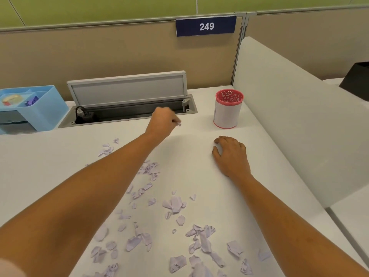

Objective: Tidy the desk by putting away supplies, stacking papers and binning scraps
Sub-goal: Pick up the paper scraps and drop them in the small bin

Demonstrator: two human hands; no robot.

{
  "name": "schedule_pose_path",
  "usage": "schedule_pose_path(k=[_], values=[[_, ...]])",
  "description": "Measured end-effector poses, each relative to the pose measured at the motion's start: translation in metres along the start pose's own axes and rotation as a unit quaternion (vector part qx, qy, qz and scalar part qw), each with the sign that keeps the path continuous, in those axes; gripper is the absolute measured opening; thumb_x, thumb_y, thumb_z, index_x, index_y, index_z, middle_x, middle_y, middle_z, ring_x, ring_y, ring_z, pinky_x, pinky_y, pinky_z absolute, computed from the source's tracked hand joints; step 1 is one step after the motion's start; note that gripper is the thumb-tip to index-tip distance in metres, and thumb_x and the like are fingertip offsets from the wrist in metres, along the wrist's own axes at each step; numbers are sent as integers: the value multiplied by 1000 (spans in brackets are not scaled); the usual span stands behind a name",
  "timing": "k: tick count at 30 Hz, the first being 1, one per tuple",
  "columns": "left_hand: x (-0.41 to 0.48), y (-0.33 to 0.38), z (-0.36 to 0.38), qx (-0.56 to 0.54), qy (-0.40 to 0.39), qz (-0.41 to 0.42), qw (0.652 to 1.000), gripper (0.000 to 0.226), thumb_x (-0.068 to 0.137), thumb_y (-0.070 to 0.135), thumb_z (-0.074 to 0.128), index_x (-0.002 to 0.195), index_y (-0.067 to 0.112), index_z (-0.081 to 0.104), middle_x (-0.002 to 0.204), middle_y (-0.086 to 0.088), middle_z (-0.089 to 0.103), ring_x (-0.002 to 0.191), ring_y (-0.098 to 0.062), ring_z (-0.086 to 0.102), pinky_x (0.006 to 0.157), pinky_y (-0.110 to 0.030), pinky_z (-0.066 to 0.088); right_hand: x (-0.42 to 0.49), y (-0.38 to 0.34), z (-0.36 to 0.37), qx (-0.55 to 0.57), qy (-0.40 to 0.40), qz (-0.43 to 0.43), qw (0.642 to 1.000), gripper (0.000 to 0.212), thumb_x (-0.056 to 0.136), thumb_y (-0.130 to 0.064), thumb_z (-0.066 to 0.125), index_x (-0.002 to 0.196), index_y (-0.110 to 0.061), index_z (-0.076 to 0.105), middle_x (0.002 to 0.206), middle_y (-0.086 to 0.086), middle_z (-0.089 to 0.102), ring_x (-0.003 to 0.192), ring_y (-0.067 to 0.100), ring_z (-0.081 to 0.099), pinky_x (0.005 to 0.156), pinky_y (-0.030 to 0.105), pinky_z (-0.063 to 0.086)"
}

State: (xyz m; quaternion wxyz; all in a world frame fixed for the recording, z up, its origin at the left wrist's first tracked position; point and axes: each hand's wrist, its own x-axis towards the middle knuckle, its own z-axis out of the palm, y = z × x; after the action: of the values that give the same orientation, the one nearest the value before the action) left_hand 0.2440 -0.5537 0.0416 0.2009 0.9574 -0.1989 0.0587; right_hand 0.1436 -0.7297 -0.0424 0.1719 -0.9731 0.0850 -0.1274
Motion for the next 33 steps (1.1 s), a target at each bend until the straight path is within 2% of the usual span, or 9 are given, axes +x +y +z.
schedule_pose_path(k=[5,8,13,15,19,23,28,30,33], values=[[49,66,-4,-85,48,47,994,21,89,9,60,108,4,69,108,-10,70,95,-23,66,77,-16,47,1,0,0,-12,-1,-4,1000,34,94,-25,40,122,-15,55,133,-2,51,126,17,42,105,35,25],[71,98,3,-81,45,77,993,23,87,11,63,108,5,69,108,-10,70,98,-21,65,89,-24,49,1,0,-1,-14,-2,-5,1000,33,94,-25,40,121,-15,55,133,-2,52,124,18,43,104,34,26],[95,127,18,-36,-5,83,996,27,87,13,63,114,8,66,117,-14,65,105,-27,61,88,-32,50,0,1,0,-4,6,-5,1000,34,93,-23,42,123,-15,55,134,-1,52,124,19,44,105,36,25],[98,129,23,-16,-2,88,996,32,87,9,63,118,12,64,122,-11,62,110,-27,59,90,-33,48,1,1,0,-6,2,-4,1000,34,93,-24,41,123,-16,55,134,-2,51,124,18,43,106,36,24],[97,123,21,-31,23,78,996,34,85,10,66,119,14,63,122,-7,63,112,-25,59,93,-35,49,1,0,2,-12,-1,-4,1000,34,93,-25,41,122,-17,54,133,-3,51,124,18,43,105,35,25],[83,114,4,-151,27,64,986,29,89,4,58,117,6,64,118,-9,66,108,-20,62,97,-27,48,0,-1,1,-11,-1,-5,1000,33,93,-25,41,122,-15,54,133,-1,51,124,19,43,105,36,25],[37,79,-16,-242,11,39,969,24,86,3,62,109,4,67,112,-11,67,97,-19,65,88,-30,52,0,0,0,-10,-1,-7,1000,32,93,-25,42,121,-15,55,132,0,52,124,21,43,104,36,26],[8,48,-13,-195,-39,19,980,21,85,8,64,106,7,69,111,-10,67,99,-19,63,89,-27,49,0,0,1,-8,0,-5,1000,33,93,-25,43,122,-14,54,132,0,52,125,20,43,105,36,25],[-36,-6,-4,-77,-108,-26,991,24,89,19,61,111,13,67,127,-7,60,118,-21,53,97,-26,36,-1,0,1,-1,1,-1,1000,34,93,-25,44,123,-14,54,132,0,52,125,21,42,105,36,25]])
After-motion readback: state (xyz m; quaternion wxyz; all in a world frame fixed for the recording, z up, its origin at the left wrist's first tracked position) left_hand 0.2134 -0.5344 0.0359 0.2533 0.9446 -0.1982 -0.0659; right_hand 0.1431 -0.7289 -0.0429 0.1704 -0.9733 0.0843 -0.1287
